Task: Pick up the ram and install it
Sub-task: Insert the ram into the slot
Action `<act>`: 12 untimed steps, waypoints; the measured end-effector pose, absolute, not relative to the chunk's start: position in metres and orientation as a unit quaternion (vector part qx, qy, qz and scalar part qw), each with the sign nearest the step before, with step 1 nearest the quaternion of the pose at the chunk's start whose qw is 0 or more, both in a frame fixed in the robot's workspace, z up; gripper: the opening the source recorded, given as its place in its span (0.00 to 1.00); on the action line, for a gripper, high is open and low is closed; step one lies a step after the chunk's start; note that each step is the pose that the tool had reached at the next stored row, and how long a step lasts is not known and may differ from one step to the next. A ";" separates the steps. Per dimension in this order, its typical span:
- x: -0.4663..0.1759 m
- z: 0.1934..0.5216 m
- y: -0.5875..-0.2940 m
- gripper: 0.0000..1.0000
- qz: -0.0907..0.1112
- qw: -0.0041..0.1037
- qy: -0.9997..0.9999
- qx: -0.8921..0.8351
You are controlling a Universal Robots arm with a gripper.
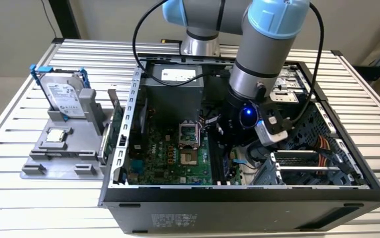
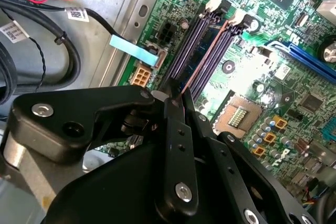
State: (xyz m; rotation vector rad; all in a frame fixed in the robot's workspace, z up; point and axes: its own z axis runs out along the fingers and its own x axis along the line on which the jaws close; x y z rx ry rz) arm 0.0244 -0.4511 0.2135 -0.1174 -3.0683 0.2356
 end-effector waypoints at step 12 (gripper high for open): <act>0.025 0.220 -0.451 0.00 0.086 0.031 -0.995 -0.038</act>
